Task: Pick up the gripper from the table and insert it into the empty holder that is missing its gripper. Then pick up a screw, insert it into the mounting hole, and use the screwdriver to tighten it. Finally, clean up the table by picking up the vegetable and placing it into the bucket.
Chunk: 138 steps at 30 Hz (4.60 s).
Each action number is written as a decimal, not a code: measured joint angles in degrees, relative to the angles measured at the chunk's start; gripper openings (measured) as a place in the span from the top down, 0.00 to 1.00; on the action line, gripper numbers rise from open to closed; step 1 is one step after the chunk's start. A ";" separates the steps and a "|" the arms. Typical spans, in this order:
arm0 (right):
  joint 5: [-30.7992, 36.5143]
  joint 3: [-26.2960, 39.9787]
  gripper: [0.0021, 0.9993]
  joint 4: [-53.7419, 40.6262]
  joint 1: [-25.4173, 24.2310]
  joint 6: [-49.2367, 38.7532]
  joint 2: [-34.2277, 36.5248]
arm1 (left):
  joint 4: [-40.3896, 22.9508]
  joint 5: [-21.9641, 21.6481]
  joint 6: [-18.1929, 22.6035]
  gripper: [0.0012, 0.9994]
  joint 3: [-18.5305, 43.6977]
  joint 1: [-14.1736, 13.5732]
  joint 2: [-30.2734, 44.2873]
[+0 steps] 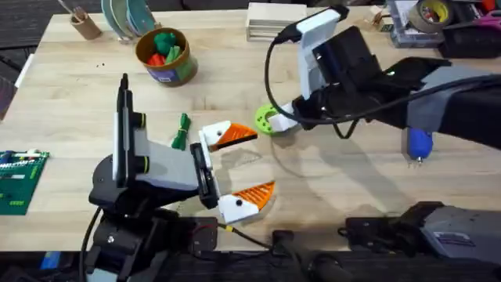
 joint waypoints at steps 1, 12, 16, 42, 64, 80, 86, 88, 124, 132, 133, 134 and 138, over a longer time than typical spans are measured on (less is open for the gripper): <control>0.21 0.00 0.07 0.25 0.38 0.00 0.29 | 0.00 0.00 0.00 0.01 -0.02 0.00 0.00; 1.52 0.27 0.07 1.61 1.51 0.07 1.44 | 0.00 -0.02 0.00 0.01 0.00 0.00 0.02; 1.92 2.15 0.07 0.21 1.51 0.06 3.17 | 0.00 -0.01 0.00 0.01 -0.01 0.00 0.00; 2.38 4.33 0.56 -0.18 1.53 0.50 6.92 | 0.01 0.00 0.00 0.01 0.00 0.00 0.02; 2.36 4.37 0.84 -0.11 1.73 0.87 7.99 | 0.00 -0.01 0.00 0.01 -0.01 0.00 0.00; 2.38 4.46 0.96 -0.09 1.73 0.87 7.97 | 0.00 -0.01 0.00 0.01 0.00 0.00 0.00; 2.41 5.41 0.98 -2.38 1.73 0.16 7.46 | 0.00 0.00 0.00 0.01 0.00 0.00 0.02; 2.72 6.05 0.98 -3.68 1.74 -0.49 6.91 | 0.02 0.00 0.00 0.01 -0.02 0.00 0.01; 9.46 8.63 0.99 -12.15 1.79 -15.90 6.54 | 0.00 -0.02 0.00 0.01 -0.01 0.00 0.00; 9.49 9.03 0.99 -11.91 1.79 -16.28 9.06 | 0.00 -0.02 0.00 0.01 0.00 0.00 0.02; 9.49 9.03 0.99 -11.91 1.79 -16.28 9.06 | 0.00 0.00 0.00 0.01 -0.02 0.00 0.00; 9.49 9.05 0.99 -11.91 1.79 -16.29 9.06 | 0.01 0.00 0.00 0.01 -0.01 0.00 0.00; 9.49 9.05 0.99 -11.93 1.79 -16.31 9.06 | 0.01 0.00 0.00 0.01 0.00 0.00 0.00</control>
